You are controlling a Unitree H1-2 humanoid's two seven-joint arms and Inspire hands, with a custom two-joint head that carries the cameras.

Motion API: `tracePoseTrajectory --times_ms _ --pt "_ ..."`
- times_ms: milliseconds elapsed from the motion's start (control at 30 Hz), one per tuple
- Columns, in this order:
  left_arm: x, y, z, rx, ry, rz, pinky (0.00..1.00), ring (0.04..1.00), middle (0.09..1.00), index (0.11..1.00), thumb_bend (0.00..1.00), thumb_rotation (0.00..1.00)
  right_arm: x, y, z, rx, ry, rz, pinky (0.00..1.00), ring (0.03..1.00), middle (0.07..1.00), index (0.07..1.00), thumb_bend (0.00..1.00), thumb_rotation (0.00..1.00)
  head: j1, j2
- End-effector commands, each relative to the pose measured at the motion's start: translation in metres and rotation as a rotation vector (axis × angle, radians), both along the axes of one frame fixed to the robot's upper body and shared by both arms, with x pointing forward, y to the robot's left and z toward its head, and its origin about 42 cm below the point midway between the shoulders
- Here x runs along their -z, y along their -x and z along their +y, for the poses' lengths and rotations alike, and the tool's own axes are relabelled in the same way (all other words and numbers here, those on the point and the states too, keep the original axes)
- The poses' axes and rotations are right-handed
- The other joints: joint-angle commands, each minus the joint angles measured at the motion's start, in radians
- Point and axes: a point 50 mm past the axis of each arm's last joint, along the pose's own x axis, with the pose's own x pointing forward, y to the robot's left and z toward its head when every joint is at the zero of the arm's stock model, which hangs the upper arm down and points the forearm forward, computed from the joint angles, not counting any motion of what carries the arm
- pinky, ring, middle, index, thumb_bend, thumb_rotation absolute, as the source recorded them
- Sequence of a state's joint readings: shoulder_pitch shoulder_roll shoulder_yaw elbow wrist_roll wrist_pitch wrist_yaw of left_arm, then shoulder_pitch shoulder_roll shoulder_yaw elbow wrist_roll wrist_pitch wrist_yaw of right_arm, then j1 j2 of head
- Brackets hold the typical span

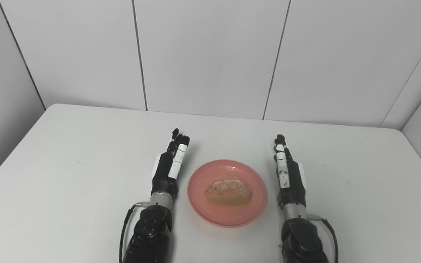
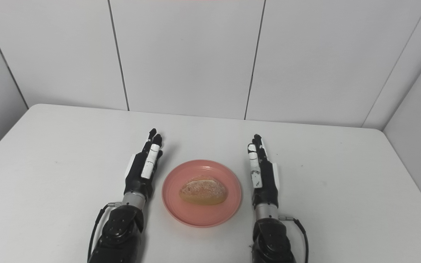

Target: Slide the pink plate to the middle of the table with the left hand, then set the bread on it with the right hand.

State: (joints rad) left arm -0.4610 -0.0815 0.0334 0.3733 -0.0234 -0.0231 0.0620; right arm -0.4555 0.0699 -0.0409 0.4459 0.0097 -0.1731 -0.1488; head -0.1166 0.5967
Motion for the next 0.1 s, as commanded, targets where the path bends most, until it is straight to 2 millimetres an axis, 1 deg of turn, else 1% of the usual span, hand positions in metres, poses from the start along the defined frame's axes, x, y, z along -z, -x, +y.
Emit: tracePoseTrajectory --times_ms 0,67 --pt "-0.0097 -0.001 -0.0063 0.005 0.025 -0.048 1.0 1.0 1.0 1.0 0.79 0.86 0.012 0.0073 -0.0067 0.016 0.015 0.034 0.99 0.965 0.944 0.938 0.81 0.97 0.001 0.0" --pt "-0.0096 -0.0008 -0.0067 0.002 0.023 -0.048 1.0 1.0 1.0 1.0 0.79 0.87 0.0128 0.008 -0.0069 0.02 0.01 0.036 0.99 0.964 0.946 0.939 0.81 0.97 0.001 0.0"
